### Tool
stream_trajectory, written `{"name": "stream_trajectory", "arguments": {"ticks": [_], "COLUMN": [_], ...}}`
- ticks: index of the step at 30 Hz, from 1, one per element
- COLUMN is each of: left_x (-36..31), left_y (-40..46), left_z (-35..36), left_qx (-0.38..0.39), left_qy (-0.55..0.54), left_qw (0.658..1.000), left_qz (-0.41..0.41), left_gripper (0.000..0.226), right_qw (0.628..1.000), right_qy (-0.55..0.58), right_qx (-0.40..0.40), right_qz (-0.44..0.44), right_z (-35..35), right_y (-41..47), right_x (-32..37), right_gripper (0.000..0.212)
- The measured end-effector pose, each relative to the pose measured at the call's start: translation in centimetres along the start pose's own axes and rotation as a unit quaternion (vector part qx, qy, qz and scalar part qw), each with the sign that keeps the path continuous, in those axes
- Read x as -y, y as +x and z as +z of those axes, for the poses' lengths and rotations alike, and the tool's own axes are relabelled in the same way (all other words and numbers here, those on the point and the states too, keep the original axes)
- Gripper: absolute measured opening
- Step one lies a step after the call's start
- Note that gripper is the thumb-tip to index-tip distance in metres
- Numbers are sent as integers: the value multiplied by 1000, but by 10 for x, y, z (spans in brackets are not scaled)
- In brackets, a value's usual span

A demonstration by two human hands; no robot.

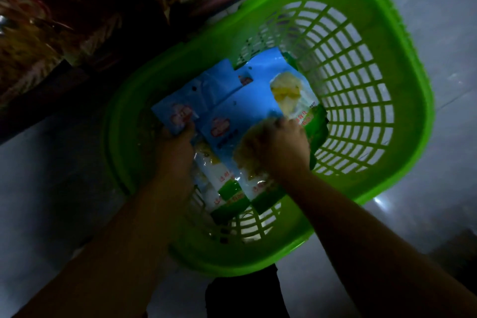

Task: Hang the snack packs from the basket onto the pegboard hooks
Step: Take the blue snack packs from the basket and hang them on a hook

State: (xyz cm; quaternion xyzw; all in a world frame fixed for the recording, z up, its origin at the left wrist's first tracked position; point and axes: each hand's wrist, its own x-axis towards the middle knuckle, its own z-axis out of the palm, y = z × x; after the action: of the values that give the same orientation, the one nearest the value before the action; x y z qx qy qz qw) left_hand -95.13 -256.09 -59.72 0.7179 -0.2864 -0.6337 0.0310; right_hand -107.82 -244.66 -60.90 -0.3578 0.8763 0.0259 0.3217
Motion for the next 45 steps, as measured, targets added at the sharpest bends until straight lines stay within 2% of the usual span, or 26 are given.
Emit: {"name": "stream_trajectory", "arguments": {"ticks": [1, 3, 5, 7, 10, 12, 16, 20, 22, 25, 28, 31, 33, 36, 40, 42, 45], "left_x": [1, 4, 6, 5, -4, -9, -33, -81, -116, -166, -210, -245, -265, -286, -313, -325, -337], "left_y": [2, 6, 5, -1, -20, -39, -103, -201, -264, -361, -446, -519, -562, -617, -681, -706, -733], "left_z": [-1, -4, -4, -3, -4, -7, -20, -59, -89, -137, -192, -254, -297, -364, -450, -490, -544], "left_qx": [-12, -32, -26, -12, 15, 25, -54, -76, -83, -59, -59, -94, -122, -166, -203, -219, -197], "left_qy": [6, 22, 13, 3, -15, -9, 54, 54, 29, -64, -110, -150, -165, -182, -208, -230, -281], "left_qw": [1000, 999, 1000, 1000, 1000, 1000, 987, 977, 973, 956, 928, 880, 848, 799, 719, 684, 657], "left_qz": [3, 11, -4, -17, -13, 14, 142, 190, 215, 279, 351, 440, 488, 548, 632, 657, 671], "left_gripper": [48, 48, 47, 45, 45, 43, 48, 39, 32, 12, 14, 19, 15, 7, 7, 8, 7], "right_qw": [1000, 988, 983, 984, 948, 932, 932, 923, 909, 887, 877, 860, 844, 808, 740, 717, 691], "right_qy": [15, 149, 178, 171, 306, 355, 360, 375, 407, 455, 464, 469, 465, 457, 451, 442, 422], "right_qx": [-9, 19, 44, 42, 18, -10, -16, -75, -80, -54, -58, -65, -72, -86, -131, -160, -224], "right_qz": [20, 42, 23, 25, 80, 75, -34, -51, -40, -56, -110, -192, -259, -362, -481, -515, -542], "right_z": [-2, -12, -17, -17, -21, -32, -94, -176, -228, -310, -392, -464, -507, -555, -599, -612, -626], "right_y": [12, 33, 47, 49, 39, 23, -36, -118, -159, -220, -275, -328, -360, -408, -471, -499, -535], "right_x": [-4, -8, -7, -7, -7, -10, 1, 28, 53, 104, 163, 226, 271, 339, 426, 467, 522], "right_gripper": [62, 101, 116, 103, 40, 22, 17, 21, 19, 4, 25, 38, 35, 15, 19, 23, 11]}}
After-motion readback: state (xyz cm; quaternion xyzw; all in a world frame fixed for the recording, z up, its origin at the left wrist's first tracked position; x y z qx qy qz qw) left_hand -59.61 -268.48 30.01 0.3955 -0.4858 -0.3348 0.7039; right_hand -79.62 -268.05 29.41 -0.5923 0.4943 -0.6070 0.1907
